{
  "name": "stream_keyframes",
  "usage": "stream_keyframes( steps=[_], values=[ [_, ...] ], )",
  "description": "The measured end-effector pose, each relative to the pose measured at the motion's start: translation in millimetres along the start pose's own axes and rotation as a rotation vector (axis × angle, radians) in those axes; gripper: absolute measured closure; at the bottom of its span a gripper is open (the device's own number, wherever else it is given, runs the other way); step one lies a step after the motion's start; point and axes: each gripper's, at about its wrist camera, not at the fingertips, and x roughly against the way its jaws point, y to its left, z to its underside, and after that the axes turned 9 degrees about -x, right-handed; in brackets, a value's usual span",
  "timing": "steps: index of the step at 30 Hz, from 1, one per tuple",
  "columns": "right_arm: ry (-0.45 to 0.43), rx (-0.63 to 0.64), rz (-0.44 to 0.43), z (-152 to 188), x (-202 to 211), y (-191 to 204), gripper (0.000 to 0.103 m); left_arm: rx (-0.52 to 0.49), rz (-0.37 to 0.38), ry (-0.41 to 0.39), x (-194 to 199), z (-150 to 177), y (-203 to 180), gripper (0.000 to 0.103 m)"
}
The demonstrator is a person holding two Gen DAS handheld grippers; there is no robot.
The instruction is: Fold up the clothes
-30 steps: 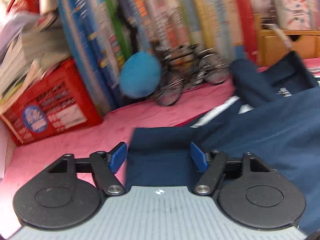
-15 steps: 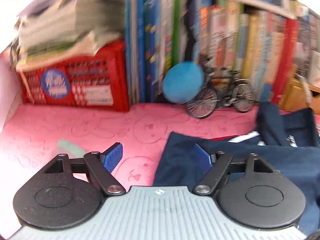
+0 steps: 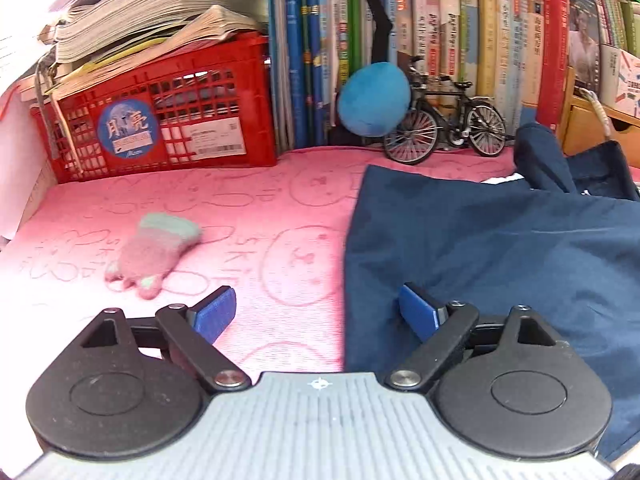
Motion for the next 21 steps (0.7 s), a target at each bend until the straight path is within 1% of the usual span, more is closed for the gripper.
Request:
stream_keyframes(
  steps=[1, 2, 3, 4, 8, 11, 13, 16, 18, 20, 21],
  values=[
    [0.000, 0.000, 0.000, -0.1, 0.0, 0.0, 0.000, -0.008, -0.023, 0.003, 1.5, -0.3, 0.5, 0.014],
    [0.000, 0.000, 0.000, -0.1, 0.0, -0.1, 0.000, -0.015, -0.045, 0.006, 3.0, -0.6, 1.0, 0.018],
    [0.001, -0.001, 0.000, -0.2, -0.1, -0.1, 0.000, -0.025, -0.052, -0.001, 8.8, -0.4, 1.8, 0.023],
    [0.000, -0.001, 0.000, -0.1, -0.1, 0.1, 0.000, -0.023, -0.047, -0.012, 16.6, 1.0, 4.1, 0.024],
    [0.002, 0.005, 0.000, -0.6, 0.1, 1.0, 0.000, -0.009, 0.026, -0.087, 64.5, 3.8, 9.8, 0.024],
    [0.045, 0.043, -0.014, -8.1, 11.1, -3.0, 0.001, -0.022, 0.075, -0.138, 109.5, 4.2, 7.5, 0.022],
    [0.007, 0.007, -0.042, -9.7, 40.2, -8.5, 0.001, -0.030, 0.112, -0.163, 138.0, 5.0, 4.1, 0.019],
    [-0.054, -0.017, -0.074, -6.7, 91.3, -12.9, 0.000, -0.048, 0.160, -0.190, 179.6, 8.4, -5.1, 0.018],
    [-0.074, -0.004, -0.079, -1.6, 130.2, -16.3, 0.000, -0.058, 0.176, -0.200, 208.1, 12.4, -12.5, 0.018],
    [-0.090, 0.013, -0.066, 5.4, 173.1, -19.9, 0.000, -0.059, 0.199, -0.206, 236.6, 20.0, -19.6, 0.017],
    [-0.097, 0.012, -0.057, 15.2, 197.6, -22.8, 0.000, -0.056, 0.214, -0.208, 250.8, 25.7, -23.0, 0.015]
  ],
)
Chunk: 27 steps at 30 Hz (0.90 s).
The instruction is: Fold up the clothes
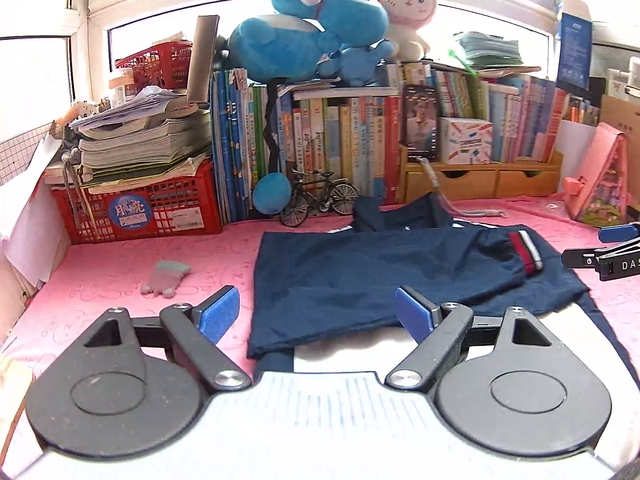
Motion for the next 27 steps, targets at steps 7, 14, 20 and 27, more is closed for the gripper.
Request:
stream_keyframes(
  steps=[7, 14, 20, 27],
  values=[
    [0.024, -0.065, -0.053, 100.1, 159.8, -12.8, 0.000, 0.014, 0.110, -0.036, 115.4, 83.1, -68.7, 0.008],
    [-0.143, 0.025, 0.033, 190.9, 246.3, 17.3, 0.000, 0.102, 0.136, 0.038, 153.3, 130.7, -89.4, 0.006],
    [-0.080, 0.121, 0.050, 213.6, 230.9, 34.0, 0.000, 0.075, 0.004, 0.125, 139.3, 144.8, -90.3, 0.005],
    [-0.006, 0.117, 0.016, 228.1, 215.6, 40.7, 0.000, 0.083, 0.018, 0.191, 126.1, 161.8, -94.4, 0.005]
  ],
)
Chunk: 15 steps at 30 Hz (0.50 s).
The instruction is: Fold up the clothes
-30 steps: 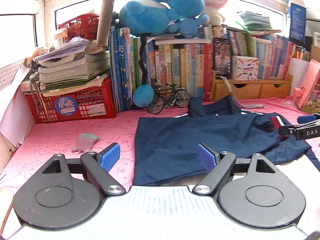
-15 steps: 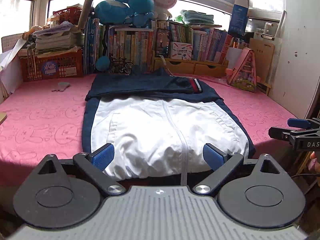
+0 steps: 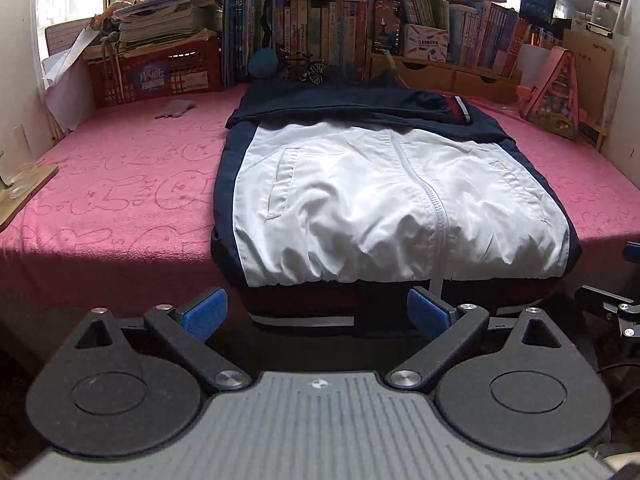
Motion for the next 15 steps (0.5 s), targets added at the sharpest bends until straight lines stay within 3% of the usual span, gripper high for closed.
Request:
stream_keyframes(
  steps=[15],
  values=[
    [0.041, 0.025, -0.005, 8.9, -13.4, 1.8, 0.000, -0.016, 0.006, 0.074, -18.1, 8.5, -10.9, 0.005]
  ],
)
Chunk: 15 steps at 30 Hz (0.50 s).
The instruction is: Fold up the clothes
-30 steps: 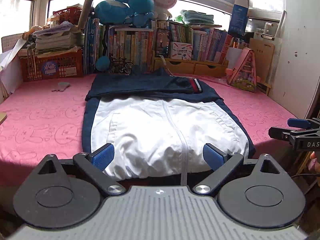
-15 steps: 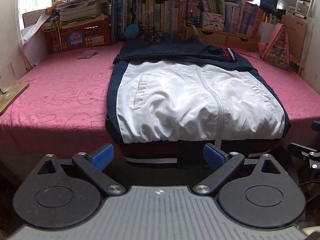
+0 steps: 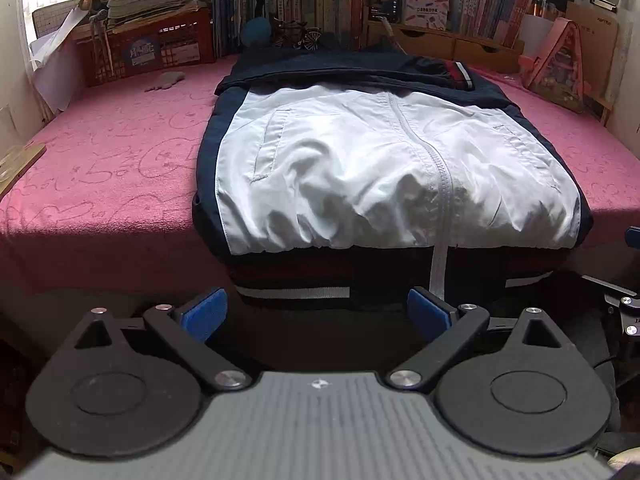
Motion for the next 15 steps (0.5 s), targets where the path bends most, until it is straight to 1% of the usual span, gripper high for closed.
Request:
stream_keyframes(
  steps=[3, 4, 5, 6, 7, 8, 9, 10, 11, 13, 15],
  values=[
    [0.007, -0.007, 0.003, 1.0, -2.8, -1.8, 0.000, 0.002, 0.005, 0.008, -3.4, 0.6, -0.5, 0.005],
    [0.007, -0.009, 0.004, 1.3, -3.6, -2.4, 0.000, 0.000, 0.009, -0.003, -5.2, 1.0, 0.4, 0.005],
    [-0.012, -0.004, 0.003, 2.0, -4.8, -4.0, 0.000, -0.003, 0.013, -0.015, -7.1, 1.3, 1.4, 0.004],
    [-0.034, 0.003, 0.001, 2.7, -6.0, -5.8, 0.000, -0.011, 0.018, -0.058, -10.4, 1.3, 4.6, 0.002],
    [-0.077, 0.011, -0.002, 4.0, -6.5, -8.3, 0.000, -0.019, 0.022, -0.100, -13.8, 1.2, 7.8, 0.000],
    [-0.131, 0.021, -0.009, 6.1, -8.2, -12.1, 0.000, -0.019, -0.015, -0.095, -22.9, -1.7, 13.0, 0.000],
    [-0.159, 0.025, -0.007, 7.3, -12.2, -16.5, 0.000, -0.018, -0.052, -0.090, -31.9, -4.5, 18.1, 0.000],
    [-0.158, 0.022, 0.009, 5.7, -18.4, -21.3, 0.000, -0.008, -0.088, -0.076, -38.0, -6.7, 22.5, 0.001],
    [-0.153, 0.007, 0.008, 5.5, -22.1, -26.5, 0.000, 0.005, -0.100, -0.076, -42.3, -7.6, 28.0, 0.001],
    [-0.144, -0.028, 0.002, 6.0, -28.4, -36.8, 0.000, 0.041, -0.067, -0.082, -46.1, -6.8, 38.4, 0.001],
    [-0.134, -0.062, -0.005, 6.4, -34.8, -47.2, 0.000, 0.089, -0.050, -0.092, -48.8, -3.0, 46.6, 0.000]
  ],
)
